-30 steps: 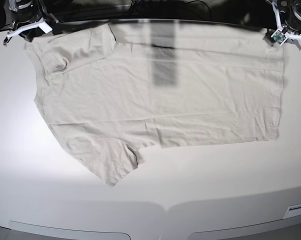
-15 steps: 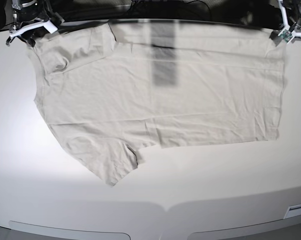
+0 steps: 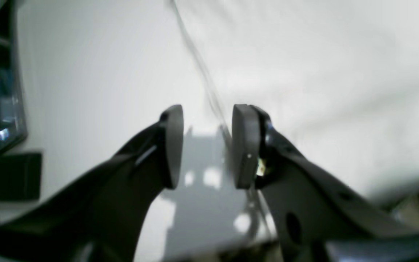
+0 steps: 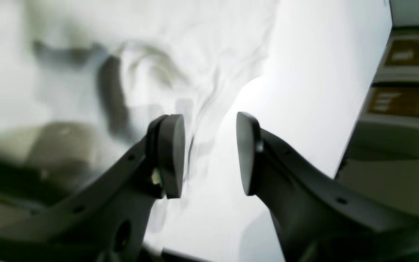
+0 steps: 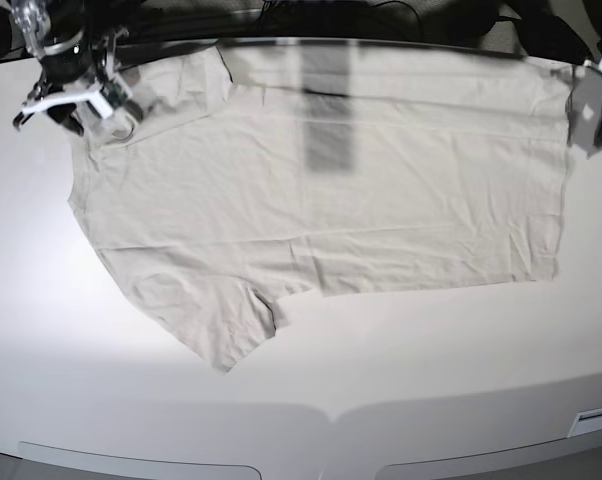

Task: Fold the T-shirt properly

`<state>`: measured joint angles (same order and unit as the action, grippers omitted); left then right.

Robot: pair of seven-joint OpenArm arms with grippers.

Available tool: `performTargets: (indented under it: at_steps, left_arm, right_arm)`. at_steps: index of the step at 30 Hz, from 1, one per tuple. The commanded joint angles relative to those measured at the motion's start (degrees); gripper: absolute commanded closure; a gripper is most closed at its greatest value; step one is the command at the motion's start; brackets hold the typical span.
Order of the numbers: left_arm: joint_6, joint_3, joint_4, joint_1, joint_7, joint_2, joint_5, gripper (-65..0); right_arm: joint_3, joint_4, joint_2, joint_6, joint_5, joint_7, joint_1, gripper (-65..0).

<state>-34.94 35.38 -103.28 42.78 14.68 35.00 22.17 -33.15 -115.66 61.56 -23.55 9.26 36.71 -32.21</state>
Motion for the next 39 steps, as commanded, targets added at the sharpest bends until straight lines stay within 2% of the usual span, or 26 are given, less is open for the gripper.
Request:
performTargets:
  at_steps: [1, 8, 12, 16, 21, 26, 33, 36, 39]
  left_arm:
    - [0.8, 0.7, 0.8, -1.8, -1.0, 1.0, 1.8, -21.5]
    - [0.6, 0.6, 15.8, -17.0, 1.2, 1.0, 12.1, -21.5]
    - [0.0, 0.5, 26.2, -24.4, 1.8, 1.0, 14.5, -21.5]
    - [-5.1, 0.5, 34.4, -31.4, 1.8, 1.0, 14.5, -21.5]
    - [-5.1, -1.9, 41.8, -39.8, 1.7, 1.0, 12.7, -21.5]
    - [-5.1, -11.7, 51.2, -48.6, -0.6, 1.0, 6.6, -21.5]
    - [-5.1, -22.9, 67.3, -60.3, -5.8, 1.0, 5.9, -21.5]
    - [-5.1, -25.3, 74.0, -64.7, -8.5, 0.9, 5.3, -21.5]
    - [-5.1, -25.6, 79.3, -67.9, -10.5, 0.1, 2.6, -21.5]
  right_arm:
    - [0.3, -0.9, 0.6, -0.2, -1.0, -0.6, 1.9, -24.0]
    - [0.3, -0.5, -3.7, 6.6, -15.0, -3.2, 14.1, -24.0]
    - [0.3, 2.0, -6.8, 9.4, -19.8, -4.7, 19.6, -24.0]
    - [0.3, 7.3, -9.4, 12.6, -24.4, -5.5, 26.0, -24.0]
    - [0.3, 15.6, -12.5, 16.6, -31.3, -5.9, 35.0, -24.0]
    - [0.3, 21.6, -14.3, 22.0, -37.5, -5.8, 41.8, -24.0]
    - [0.3, 28.3, -14.3, 25.9, -42.5, -5.8, 47.7, -23.9]
    - [0.3, 30.4, -14.3, 29.0, -44.5, -5.8, 49.7, -24.0]
    - [0.3, 32.0, -14.3, 30.5, -46.0, -5.8, 51.3, -24.0]
